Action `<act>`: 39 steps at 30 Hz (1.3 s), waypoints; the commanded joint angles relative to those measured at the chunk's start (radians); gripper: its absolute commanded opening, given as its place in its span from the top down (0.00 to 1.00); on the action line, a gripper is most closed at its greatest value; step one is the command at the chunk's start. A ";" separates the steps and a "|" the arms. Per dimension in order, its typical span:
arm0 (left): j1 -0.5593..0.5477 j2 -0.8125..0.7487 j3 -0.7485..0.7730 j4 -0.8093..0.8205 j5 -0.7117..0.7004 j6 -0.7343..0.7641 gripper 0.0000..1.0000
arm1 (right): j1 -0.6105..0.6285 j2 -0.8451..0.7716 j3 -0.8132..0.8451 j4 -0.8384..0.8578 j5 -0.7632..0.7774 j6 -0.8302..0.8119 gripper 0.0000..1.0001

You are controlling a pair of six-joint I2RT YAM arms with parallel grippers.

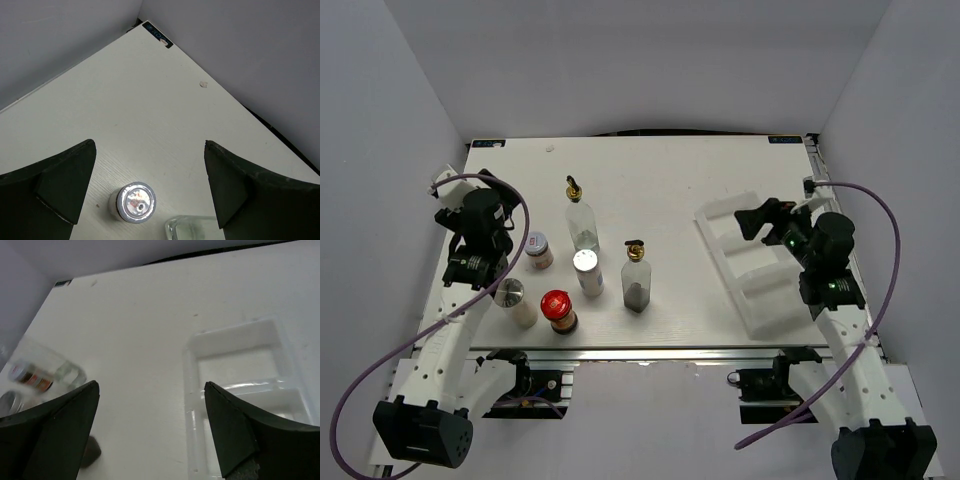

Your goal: Organize the condiment bottles

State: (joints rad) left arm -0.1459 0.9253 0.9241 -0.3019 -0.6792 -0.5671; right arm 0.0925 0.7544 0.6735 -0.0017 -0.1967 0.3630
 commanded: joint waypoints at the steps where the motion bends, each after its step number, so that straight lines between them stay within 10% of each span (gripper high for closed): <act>1: 0.002 -0.017 -0.024 0.035 0.098 0.029 0.02 | 0.000 0.046 0.029 0.101 -0.399 -0.094 0.11; 5: 0.000 -0.011 -0.042 0.063 0.164 0.055 0.02 | 0.070 0.135 0.050 0.135 -0.786 -0.234 0.11; 11: 0.002 0.010 -0.048 0.063 0.199 0.062 0.02 | 0.455 0.175 0.112 -0.078 -0.664 -0.636 0.11; 26: 0.002 0.006 -0.070 0.069 0.225 0.062 0.02 | 0.707 0.384 0.189 0.314 -0.330 -0.567 0.11; 39: 0.002 -0.009 -0.097 0.089 0.268 0.059 0.02 | 0.731 0.537 0.179 0.482 -0.399 -0.530 0.27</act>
State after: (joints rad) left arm -0.1459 0.9360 0.8379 -0.2317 -0.4271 -0.5125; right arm 0.8165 1.2793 0.8299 0.3813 -0.5800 -0.1741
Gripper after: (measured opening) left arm 0.979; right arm 0.746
